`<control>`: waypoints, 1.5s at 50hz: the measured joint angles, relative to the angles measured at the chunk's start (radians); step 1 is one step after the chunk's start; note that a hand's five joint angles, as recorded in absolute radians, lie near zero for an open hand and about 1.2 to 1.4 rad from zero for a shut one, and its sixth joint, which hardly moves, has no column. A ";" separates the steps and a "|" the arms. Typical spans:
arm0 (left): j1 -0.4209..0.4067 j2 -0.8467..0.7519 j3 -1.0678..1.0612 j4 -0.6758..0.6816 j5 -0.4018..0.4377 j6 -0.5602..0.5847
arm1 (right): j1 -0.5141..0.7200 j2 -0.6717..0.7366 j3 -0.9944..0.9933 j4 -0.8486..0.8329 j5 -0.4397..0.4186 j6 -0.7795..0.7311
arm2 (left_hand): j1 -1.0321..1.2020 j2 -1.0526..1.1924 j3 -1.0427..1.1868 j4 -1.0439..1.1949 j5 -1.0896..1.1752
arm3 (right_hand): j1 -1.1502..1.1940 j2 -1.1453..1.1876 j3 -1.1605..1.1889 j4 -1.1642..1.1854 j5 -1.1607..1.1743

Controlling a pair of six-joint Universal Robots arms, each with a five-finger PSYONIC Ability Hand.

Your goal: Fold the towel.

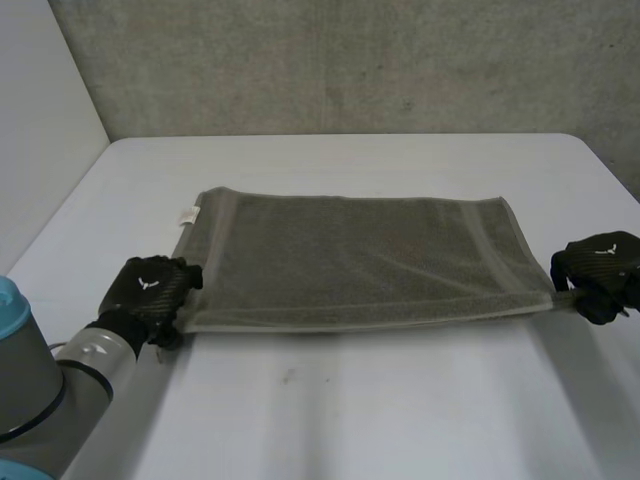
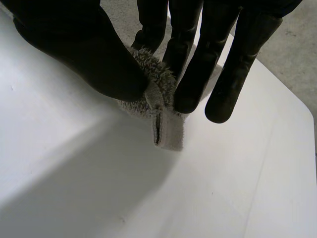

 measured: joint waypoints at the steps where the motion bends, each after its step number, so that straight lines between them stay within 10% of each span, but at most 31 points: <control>1: 0.000 0.004 -0.004 0.000 0.000 0.001 | -0.001 0.000 0.002 -0.002 0.000 0.000 | 0.000 0.000 0.000 0.000 0.000 | 0.000 0.000 0.000 0.000 0.000; 19: 0.018 0.079 -0.091 0.089 -0.002 0.000 | -0.024 0.000 0.030 -0.007 -0.009 -0.014 | 0.622 0.657 0.651 0.654 0.635 | 0.000 0.000 0.000 0.000 0.000; 30: 0.033 0.044 -0.091 0.134 0.005 -0.001 | -0.021 0.002 0.057 -0.007 -0.026 -0.017 | 0.387 0.389 0.387 0.389 0.393 | 0.000 0.000 0.000 0.000 0.000; 59: 0.037 0.156 -0.152 0.026 0.075 0.004 | -0.050 -0.027 0.046 0.020 -0.054 -0.021 | 0.646 0.694 0.690 0.694 0.670 | 0.001 0.000 0.000 0.000 0.001; 75: 0.075 0.435 -0.074 -0.277 0.133 0.047 | -0.124 -0.204 -0.047 0.320 -0.057 -0.196 | 0.646 0.695 0.691 0.694 0.675 | 0.001 0.000 0.000 0.000 0.001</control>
